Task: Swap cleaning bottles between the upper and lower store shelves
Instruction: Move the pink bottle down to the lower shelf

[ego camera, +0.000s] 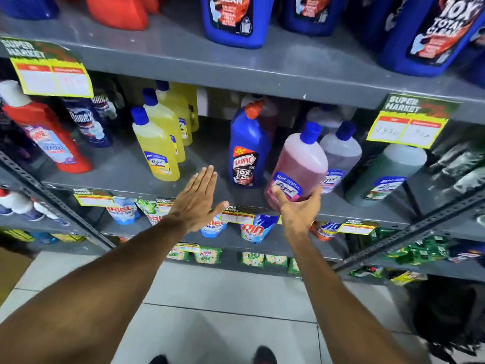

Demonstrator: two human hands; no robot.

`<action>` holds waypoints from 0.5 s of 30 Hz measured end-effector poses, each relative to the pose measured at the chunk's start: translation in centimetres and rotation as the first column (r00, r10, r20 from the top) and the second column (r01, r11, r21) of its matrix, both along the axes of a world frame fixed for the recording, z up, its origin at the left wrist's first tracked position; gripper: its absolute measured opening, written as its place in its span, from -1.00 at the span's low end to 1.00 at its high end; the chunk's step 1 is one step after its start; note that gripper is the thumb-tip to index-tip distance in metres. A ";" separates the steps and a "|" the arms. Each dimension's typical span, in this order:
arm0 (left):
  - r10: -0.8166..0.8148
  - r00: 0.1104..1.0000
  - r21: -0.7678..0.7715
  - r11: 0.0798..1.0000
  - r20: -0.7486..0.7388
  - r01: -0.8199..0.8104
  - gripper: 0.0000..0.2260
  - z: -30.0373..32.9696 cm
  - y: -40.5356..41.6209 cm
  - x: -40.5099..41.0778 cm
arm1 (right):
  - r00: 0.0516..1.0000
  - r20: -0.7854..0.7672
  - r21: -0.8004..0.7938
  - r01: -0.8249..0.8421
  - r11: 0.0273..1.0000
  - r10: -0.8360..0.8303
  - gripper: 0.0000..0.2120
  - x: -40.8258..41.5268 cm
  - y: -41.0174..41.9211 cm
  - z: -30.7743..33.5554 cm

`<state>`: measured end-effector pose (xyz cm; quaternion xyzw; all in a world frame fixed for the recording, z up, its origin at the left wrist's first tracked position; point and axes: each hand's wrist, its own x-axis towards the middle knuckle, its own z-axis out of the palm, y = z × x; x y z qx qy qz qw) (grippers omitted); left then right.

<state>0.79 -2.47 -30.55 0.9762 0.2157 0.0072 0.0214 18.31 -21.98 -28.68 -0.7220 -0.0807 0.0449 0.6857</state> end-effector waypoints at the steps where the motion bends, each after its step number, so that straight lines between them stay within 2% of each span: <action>1: 0.001 1.000 0.006 1.000 -0.002 -0.001 -0.16 -0.4 0.2 0.1 | 1.000 0.004 0.010 0.015 1.000 -0.015 -0.19 0.0 0.2 -0.4; 5: 0.010 1.000 0.014 1.000 -0.007 -0.009 -0.12 -1.8 0.6 0.4 | 0.998 -0.015 0.037 0.069 0.997 -0.069 -0.20 0.2 0.9 -1.9; 15: 0.045 0.998 0.002 0.999 -0.045 -0.045 -0.12 -4.7 1.4 0.5 | 0.998 -0.007 0.030 0.062 0.998 -0.062 -0.22 1.5 3.3 -2.4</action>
